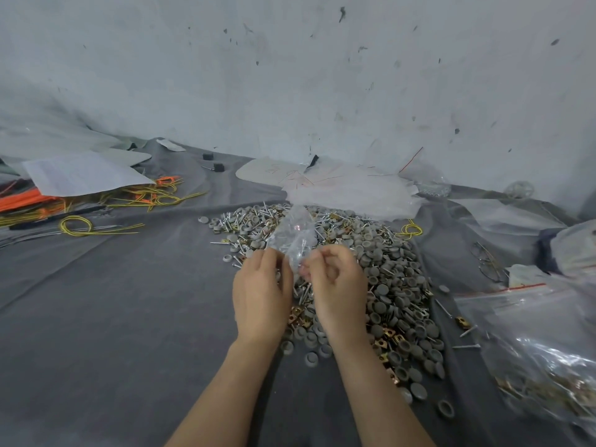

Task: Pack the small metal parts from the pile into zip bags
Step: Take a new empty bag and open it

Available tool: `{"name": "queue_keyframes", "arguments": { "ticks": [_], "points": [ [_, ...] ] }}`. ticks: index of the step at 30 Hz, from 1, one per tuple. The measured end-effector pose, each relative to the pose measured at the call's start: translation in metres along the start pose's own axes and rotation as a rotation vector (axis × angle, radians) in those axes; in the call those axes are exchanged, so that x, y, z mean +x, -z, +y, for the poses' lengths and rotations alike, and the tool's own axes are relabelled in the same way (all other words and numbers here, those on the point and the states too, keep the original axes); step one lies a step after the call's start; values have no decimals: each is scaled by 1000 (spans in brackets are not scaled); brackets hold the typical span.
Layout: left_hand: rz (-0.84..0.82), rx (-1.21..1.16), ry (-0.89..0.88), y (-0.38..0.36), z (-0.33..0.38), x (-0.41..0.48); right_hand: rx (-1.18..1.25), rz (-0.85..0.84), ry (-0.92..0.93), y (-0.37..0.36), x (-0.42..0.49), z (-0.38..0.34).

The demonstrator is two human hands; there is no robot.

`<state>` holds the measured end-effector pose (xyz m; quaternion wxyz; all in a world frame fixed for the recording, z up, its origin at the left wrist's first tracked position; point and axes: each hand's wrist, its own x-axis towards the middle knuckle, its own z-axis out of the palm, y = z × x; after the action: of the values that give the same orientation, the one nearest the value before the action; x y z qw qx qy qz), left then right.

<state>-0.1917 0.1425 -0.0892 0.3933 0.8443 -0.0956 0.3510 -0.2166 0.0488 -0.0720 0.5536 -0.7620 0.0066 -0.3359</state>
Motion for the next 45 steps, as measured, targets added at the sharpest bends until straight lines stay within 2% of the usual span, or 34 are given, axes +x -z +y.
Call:
{"name": "queue_keyframes", "arguments": {
  "ticks": [4, 6, 8, 10, 12, 14, 16, 17, 19, 25, 30, 35, 38, 41, 43, 45],
  "points": [
    [-16, 56, -163, 4, 2, 0, 92, -274, -89, -12, -8, -5],
    [-27, 65, -309, 3, 6, -1, 226, -312, -184, -13, -4, -5],
    [-37, 31, -446, 1, 12, -4, 552, -266, -292, -7, 3, -8],
    [-61, -47, -486, -2, 16, -7, 892, -215, -420, 4, 9, -8],
    [-53, -196, -323, -6, 20, -5, 1036, -197, -497, 13, 12, -6],
    [-31, -461, 61, -8, 25, 3, 1028, -206, -548, 16, 14, -5],
    [-156, -896, 526, -6, 30, 15, 1019, -260, -598, 15, 13, -7],
    [-233, -1141, 694, -7, 29, 20, 1045, -295, -625, 14, 12, -8],
    [-343, -1392, 837, -10, 26, 23, 1118, -340, -655, 14, 11, -9],
    [-491, -1562, 861, -22, 50, 3, 1275, -230, -596, 19, 16, -3],
    [-594, -1676, 794, -22, 58, -11, 1420, -201, -555, 27, 18, -6],
    [-504, -1763, 761, -15, 53, 3, 1404, -290, -617, 27, 13, -9],
    [-539, -1707, 747, -20, 60, 0, 1382, -294, -630, 24, 13, -9],
    [-599, -1627, 689, -24, 68, -12, 1423, -212, -626, 29, 17, -11],
    [-596, -1540, 605, -24, 70, -17, 1476, -174, -619, 33, 18, -10],
    [-612, -1435, 609, -24, 77, -17, 1445, -167, -604, 31, 17, -12]
  ]
}}
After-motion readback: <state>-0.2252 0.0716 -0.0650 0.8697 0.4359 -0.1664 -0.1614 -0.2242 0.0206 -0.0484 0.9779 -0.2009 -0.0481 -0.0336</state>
